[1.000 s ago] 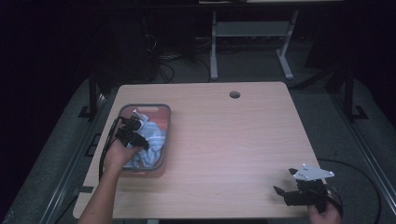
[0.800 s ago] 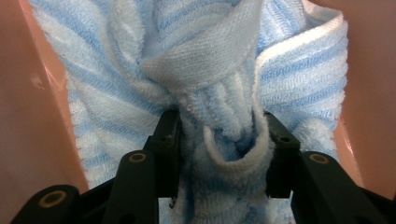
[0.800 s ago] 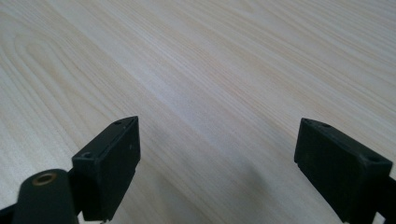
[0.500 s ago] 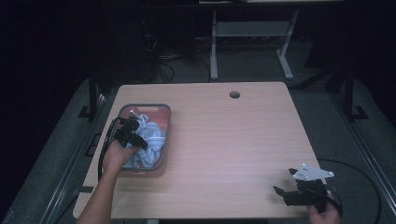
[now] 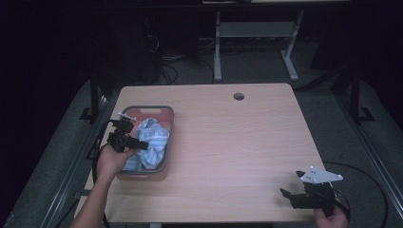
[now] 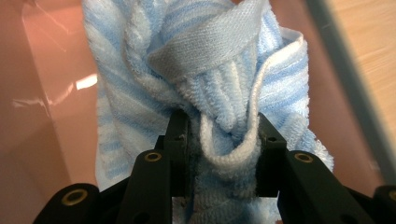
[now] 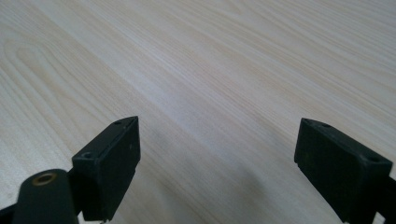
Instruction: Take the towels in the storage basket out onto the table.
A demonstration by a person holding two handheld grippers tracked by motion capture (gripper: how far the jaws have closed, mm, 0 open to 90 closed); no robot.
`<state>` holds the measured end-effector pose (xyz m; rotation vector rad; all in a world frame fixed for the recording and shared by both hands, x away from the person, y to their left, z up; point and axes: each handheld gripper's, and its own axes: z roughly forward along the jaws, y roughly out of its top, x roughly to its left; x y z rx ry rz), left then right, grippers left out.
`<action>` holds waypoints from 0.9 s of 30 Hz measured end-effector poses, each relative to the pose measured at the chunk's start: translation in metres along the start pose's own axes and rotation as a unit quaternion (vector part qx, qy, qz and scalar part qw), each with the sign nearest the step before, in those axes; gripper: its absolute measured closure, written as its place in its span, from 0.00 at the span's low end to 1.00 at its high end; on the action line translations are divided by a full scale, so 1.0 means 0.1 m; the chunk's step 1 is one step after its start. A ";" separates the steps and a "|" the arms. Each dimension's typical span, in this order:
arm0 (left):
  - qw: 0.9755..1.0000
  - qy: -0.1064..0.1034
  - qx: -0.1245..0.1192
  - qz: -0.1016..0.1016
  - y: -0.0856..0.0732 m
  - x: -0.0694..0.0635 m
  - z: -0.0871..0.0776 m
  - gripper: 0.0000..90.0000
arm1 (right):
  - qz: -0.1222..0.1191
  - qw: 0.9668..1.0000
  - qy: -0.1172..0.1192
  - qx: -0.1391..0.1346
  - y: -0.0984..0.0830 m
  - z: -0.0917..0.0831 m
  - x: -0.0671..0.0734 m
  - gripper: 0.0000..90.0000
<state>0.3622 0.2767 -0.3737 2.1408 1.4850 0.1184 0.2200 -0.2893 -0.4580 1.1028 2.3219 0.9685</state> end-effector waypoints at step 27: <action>0.995 -0.039 -0.095 -0.012 0.04 0.00 -0.66 0.72 | 0.000 1.000 -0.005 -0.005 0.03 -0.02 0.01 0.15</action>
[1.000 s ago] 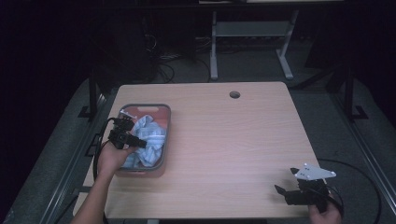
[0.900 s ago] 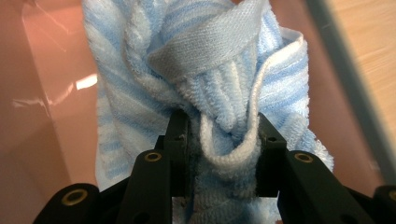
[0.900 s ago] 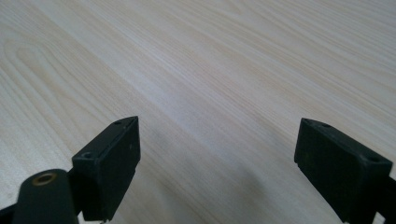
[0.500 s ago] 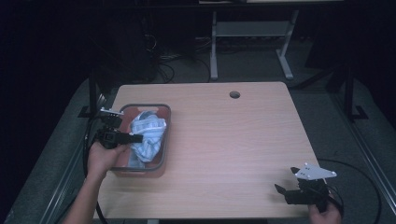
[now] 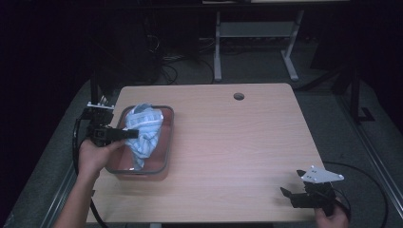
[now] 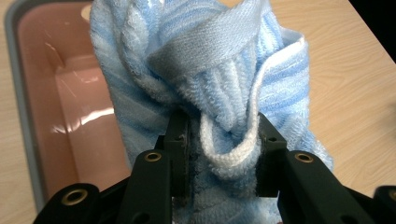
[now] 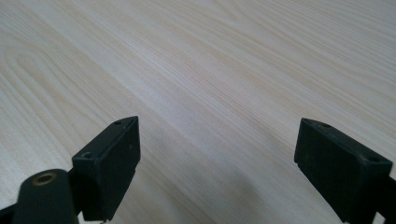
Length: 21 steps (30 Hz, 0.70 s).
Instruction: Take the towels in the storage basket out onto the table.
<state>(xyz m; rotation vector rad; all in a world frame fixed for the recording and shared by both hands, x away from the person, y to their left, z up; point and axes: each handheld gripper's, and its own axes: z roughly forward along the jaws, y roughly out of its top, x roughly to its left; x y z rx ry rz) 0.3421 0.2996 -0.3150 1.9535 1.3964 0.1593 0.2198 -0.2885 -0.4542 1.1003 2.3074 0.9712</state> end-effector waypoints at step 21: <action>1.000 -0.015 -0.015 0.018 0.38 -0.34 -0.17 0.72 | 0.003 1.000 -0.003 -0.004 0.00 -0.03 -0.01 0.15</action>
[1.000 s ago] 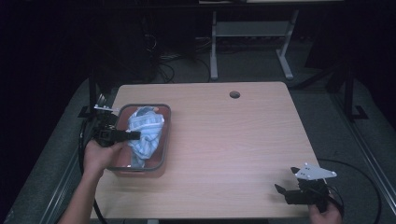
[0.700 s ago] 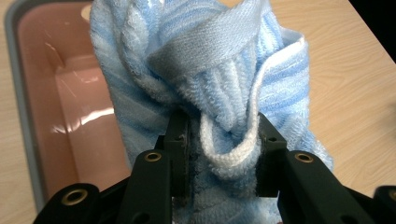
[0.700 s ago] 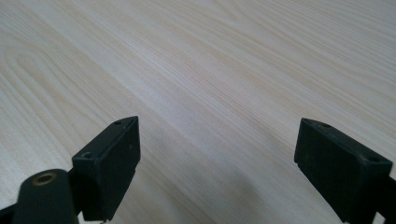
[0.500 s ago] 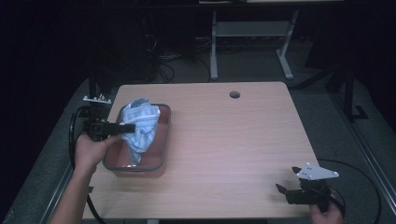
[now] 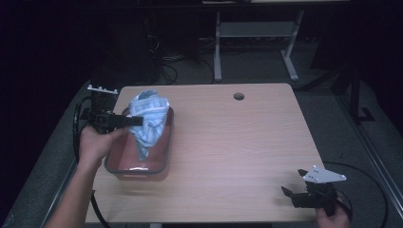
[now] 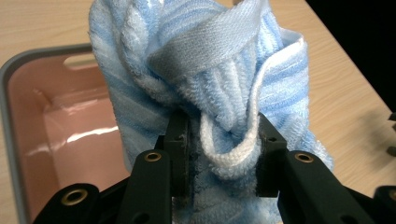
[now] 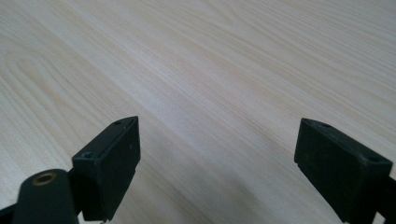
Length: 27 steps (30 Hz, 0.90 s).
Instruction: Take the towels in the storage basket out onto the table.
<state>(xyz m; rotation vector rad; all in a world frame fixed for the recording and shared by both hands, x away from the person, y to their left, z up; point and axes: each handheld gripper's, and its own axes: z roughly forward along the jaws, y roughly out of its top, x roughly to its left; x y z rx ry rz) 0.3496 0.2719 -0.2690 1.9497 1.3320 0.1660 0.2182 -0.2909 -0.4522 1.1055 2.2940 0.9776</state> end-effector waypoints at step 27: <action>0.998 -0.025 0.024 0.043 0.38 -0.55 0.36 0.72 | 0.001 1.000 0.003 -0.005 -0.01 0.00 -0.02 0.15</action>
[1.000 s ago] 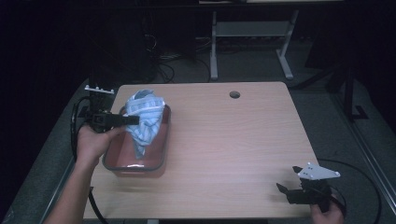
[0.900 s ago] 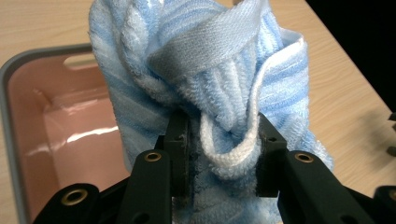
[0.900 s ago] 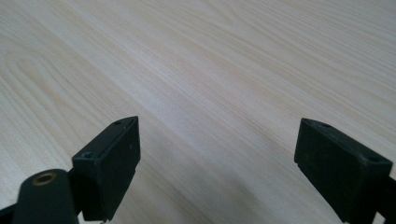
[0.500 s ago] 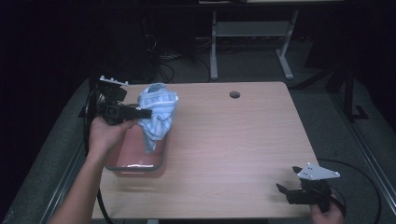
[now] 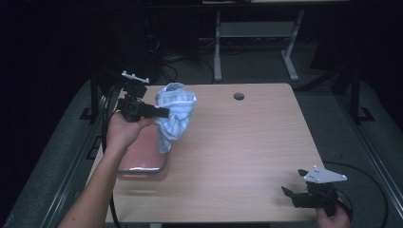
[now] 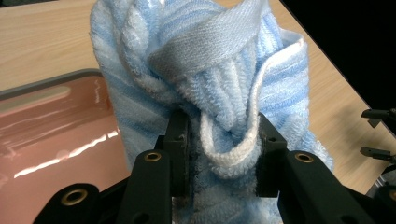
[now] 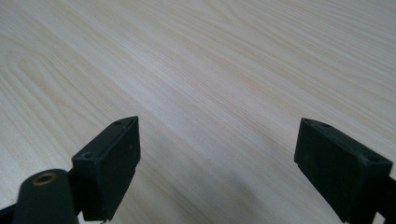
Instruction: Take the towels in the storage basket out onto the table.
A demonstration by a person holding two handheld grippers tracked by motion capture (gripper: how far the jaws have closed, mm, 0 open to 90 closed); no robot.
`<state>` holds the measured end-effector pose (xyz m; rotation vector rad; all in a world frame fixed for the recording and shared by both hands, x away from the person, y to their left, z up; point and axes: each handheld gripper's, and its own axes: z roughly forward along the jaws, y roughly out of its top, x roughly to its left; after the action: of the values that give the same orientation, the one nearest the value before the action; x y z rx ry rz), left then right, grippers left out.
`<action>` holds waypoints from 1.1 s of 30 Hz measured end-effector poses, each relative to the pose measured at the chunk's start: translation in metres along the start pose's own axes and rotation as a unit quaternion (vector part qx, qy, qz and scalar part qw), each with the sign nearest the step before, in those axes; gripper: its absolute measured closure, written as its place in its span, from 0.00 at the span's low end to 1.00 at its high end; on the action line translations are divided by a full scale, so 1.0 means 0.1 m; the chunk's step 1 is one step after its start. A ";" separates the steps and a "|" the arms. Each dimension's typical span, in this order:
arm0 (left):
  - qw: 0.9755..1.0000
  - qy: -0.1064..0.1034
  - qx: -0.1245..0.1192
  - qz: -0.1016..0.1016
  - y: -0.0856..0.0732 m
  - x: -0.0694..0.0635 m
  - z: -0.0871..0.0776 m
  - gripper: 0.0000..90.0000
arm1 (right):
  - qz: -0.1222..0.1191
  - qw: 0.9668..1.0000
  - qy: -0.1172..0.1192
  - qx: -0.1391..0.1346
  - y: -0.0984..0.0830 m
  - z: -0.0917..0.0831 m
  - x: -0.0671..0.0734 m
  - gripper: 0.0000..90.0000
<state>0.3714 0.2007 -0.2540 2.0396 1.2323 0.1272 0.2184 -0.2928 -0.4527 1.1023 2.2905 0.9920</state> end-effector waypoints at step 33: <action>0.998 -0.038 0.033 0.039 0.21 -0.46 0.57 0.72 | 0.000 1.000 0.003 -0.004 -0.01 -0.02 -0.02 0.15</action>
<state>0.3871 0.1276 -0.2690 2.1299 1.1235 0.0457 0.2177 -0.2956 -0.4522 1.0992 2.2890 1.0038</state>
